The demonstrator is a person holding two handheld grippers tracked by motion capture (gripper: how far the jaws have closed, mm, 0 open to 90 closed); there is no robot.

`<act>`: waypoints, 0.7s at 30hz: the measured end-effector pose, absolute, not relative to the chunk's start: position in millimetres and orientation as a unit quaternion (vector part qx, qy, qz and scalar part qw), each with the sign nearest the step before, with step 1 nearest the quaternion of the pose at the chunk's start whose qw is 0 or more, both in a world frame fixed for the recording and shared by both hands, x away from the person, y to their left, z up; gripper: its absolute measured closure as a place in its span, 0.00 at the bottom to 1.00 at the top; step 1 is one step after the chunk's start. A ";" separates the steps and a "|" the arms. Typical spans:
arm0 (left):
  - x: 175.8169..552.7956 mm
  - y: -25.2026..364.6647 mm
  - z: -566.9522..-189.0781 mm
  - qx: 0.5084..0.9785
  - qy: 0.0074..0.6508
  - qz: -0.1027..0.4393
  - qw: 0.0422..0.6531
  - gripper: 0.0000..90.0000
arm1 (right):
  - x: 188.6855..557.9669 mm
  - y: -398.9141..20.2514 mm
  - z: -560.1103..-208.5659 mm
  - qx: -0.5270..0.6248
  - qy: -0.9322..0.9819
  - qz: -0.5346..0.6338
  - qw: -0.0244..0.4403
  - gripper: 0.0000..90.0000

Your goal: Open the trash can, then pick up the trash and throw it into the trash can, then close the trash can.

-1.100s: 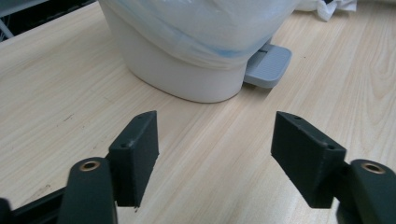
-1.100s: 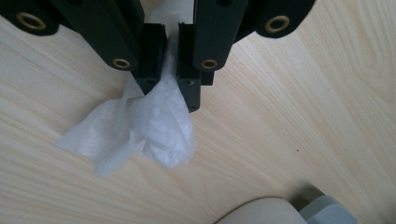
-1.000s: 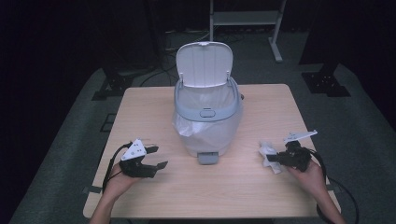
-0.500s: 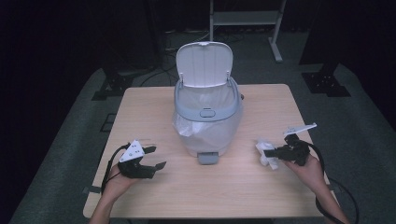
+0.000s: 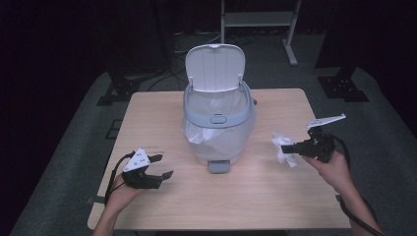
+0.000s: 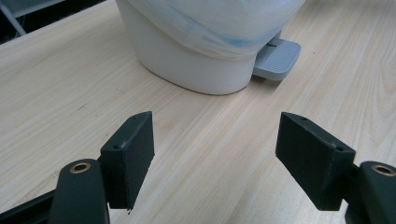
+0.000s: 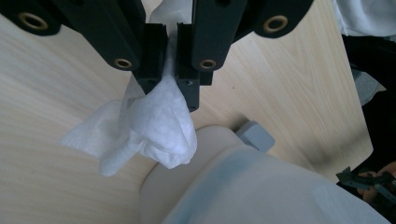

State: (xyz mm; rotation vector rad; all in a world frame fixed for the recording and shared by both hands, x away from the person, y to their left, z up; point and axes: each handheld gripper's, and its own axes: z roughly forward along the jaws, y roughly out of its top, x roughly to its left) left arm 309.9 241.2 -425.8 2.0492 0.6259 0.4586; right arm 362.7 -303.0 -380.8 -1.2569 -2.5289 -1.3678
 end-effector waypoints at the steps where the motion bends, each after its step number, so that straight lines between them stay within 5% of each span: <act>1: 309.6 241.4 -425.7 0.831 0.255 0.186 0.458 0.30 | 362.9 -303.5 -375.4 -0.398 -0.805 -0.439 0.000 0.94; 21: 308.8 240.9 -427.8 0.832 0.254 0.188 0.457 0.29 | 361.7 -300.2 -291.2 -0.363 -0.810 -0.460 -0.028 0.94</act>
